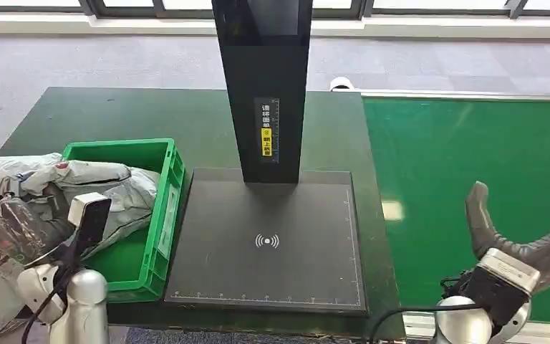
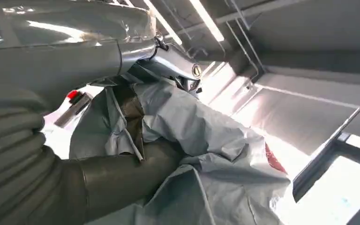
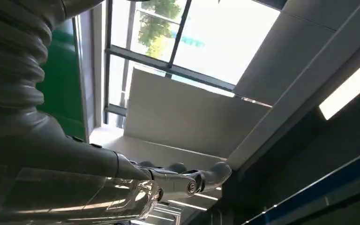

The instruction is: Moved the parcel from conveyor to table for the left to box.

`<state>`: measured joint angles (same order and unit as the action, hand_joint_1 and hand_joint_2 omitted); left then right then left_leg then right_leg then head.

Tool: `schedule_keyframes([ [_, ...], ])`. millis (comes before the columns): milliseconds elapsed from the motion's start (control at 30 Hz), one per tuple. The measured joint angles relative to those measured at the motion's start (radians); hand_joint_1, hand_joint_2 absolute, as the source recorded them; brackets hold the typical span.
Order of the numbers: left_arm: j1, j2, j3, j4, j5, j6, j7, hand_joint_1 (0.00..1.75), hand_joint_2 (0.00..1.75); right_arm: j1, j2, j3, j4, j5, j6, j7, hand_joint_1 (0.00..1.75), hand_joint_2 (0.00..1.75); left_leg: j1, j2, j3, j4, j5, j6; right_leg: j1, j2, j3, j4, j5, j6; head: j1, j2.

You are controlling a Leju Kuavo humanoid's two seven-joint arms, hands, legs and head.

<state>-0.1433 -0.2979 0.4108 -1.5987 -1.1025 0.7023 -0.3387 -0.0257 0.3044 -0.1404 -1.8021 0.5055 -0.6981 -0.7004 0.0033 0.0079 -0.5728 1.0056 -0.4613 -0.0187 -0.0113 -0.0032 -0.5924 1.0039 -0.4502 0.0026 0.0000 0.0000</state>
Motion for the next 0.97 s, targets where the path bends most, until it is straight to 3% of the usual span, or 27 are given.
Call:
schedule_keyframes([
  [500, -0.042, 0.011, -0.053, 0.291, -0.092, -0.052, 0.179, 1.75, 1.75, 0.002, 0.000, 0.005, -0.003, 0.006, 0.000, 0.000, 0.00, 1.75, 0.000, 0.000, 0.000, 0.000, 0.000, 0.000, 0.000, 0.000, 0.000, 0.000, 0.000, 0.000, 0.000, 0.000],
  [800, -0.067, 0.024, -0.076, 0.375, -0.096, -0.051, 0.192, 1.75, 1.75, 0.002, 0.000, 0.005, -0.003, 0.006, 0.000, 0.000, 0.00, 1.75, 0.000, -0.004, 0.000, 0.000, 0.000, 0.000, 0.000, -0.006, 0.003, 0.000, 0.000, 0.000, 0.000, 0.000],
  [833, -0.069, 0.024, -0.076, 0.378, -0.096, -0.051, 0.192, 0.00, 1.75, 0.002, 0.000, 0.005, -0.003, 0.006, 0.000, 0.000, 0.00, 1.75, 0.000, -0.004, 0.000, 0.000, 0.000, 0.000, 0.000, -0.006, 0.003, 0.000, 0.000, 0.000, 0.000, 0.000],
  [967, -0.073, 0.028, -0.077, 0.388, -0.096, -0.049, 0.193, 0.00, 1.75, 0.002, 0.000, 0.005, -0.003, 0.006, 0.000, 0.000, 0.00, 1.75, 0.000, -0.004, 0.001, 0.000, 0.001, 0.001, 0.000, -0.007, 0.004, 0.000, 0.000, 0.000, 0.000, 0.000],
])
